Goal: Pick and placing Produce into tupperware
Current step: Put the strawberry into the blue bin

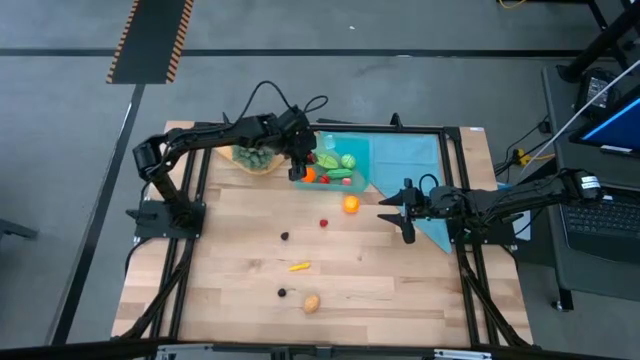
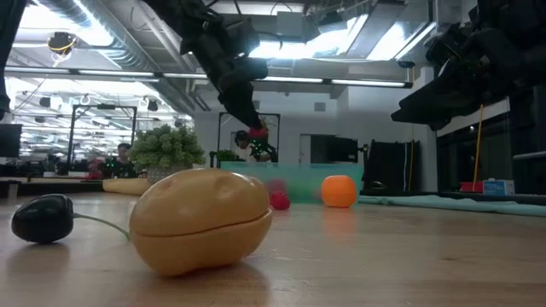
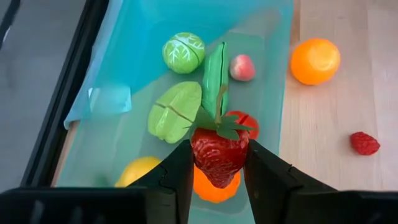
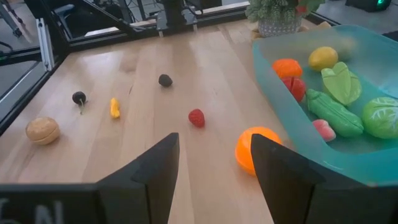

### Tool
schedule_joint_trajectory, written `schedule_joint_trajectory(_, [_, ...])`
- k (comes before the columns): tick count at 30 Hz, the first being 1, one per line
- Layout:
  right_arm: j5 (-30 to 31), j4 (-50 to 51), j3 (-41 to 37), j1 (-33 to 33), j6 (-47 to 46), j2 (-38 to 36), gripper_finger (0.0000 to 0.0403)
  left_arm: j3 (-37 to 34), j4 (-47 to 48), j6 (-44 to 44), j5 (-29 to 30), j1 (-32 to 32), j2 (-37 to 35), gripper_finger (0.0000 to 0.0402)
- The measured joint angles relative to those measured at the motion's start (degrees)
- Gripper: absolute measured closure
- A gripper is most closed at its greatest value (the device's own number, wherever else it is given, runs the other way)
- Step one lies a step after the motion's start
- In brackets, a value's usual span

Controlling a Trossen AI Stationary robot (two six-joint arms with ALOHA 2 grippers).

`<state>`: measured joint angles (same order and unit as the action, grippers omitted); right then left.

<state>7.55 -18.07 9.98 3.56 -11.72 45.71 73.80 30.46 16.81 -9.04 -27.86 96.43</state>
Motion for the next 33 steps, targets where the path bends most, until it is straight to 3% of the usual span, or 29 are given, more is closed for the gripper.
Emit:
schedule_joint_trajectory(17, [0.0,-0.04,0.0,-0.01,0.02,0.01,0.0201,-0.02,-4.72,0.38,0.01,0.02,9.63,0.0287])
schedule_joint_trajectory(33, [0.0,-0.02,0.0,0.0,0.04,0.01,0.0201,0.03,-7.75,0.43,-0.04,0.13,13.7,0.0283])
